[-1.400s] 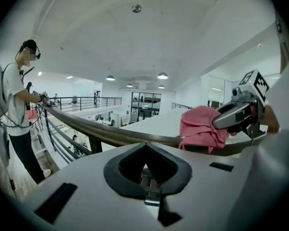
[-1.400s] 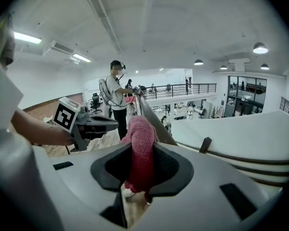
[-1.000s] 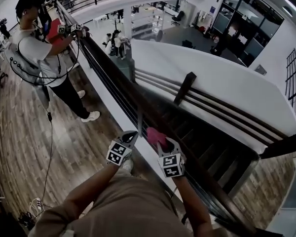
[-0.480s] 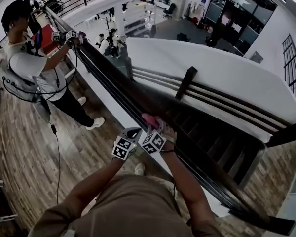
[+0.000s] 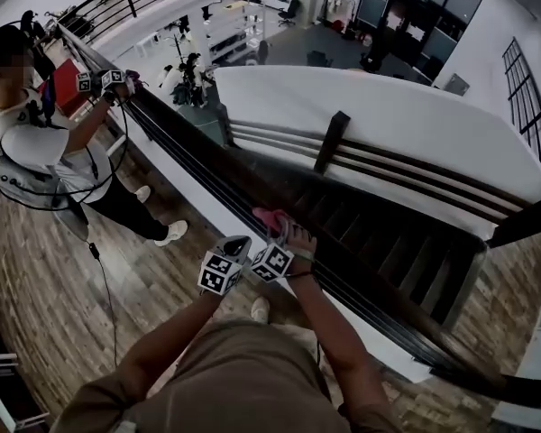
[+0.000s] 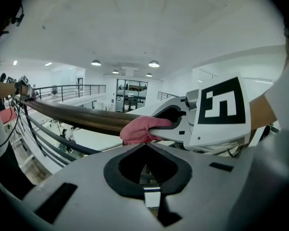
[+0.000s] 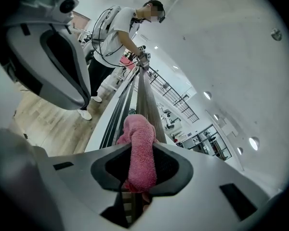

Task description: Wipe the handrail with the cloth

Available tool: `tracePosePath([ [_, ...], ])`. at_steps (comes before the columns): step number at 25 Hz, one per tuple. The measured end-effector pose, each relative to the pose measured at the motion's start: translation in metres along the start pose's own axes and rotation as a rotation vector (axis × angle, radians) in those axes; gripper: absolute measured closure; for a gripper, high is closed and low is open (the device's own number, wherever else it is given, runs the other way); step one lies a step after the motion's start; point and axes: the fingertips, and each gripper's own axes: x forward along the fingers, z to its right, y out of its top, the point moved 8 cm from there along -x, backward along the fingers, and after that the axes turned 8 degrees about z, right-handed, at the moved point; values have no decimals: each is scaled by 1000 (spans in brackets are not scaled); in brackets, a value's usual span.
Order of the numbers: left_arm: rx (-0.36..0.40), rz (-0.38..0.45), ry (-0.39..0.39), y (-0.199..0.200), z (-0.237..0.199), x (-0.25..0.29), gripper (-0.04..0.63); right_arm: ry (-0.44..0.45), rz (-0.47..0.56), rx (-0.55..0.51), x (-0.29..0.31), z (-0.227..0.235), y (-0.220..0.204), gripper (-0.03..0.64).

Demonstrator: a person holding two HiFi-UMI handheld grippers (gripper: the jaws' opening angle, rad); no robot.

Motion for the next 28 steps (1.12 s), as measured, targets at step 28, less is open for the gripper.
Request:
tracePosePath([
  [28, 118, -7, -137, -3, 299, 48, 578, -48, -67, 82, -266, 7, -259, 514],
])
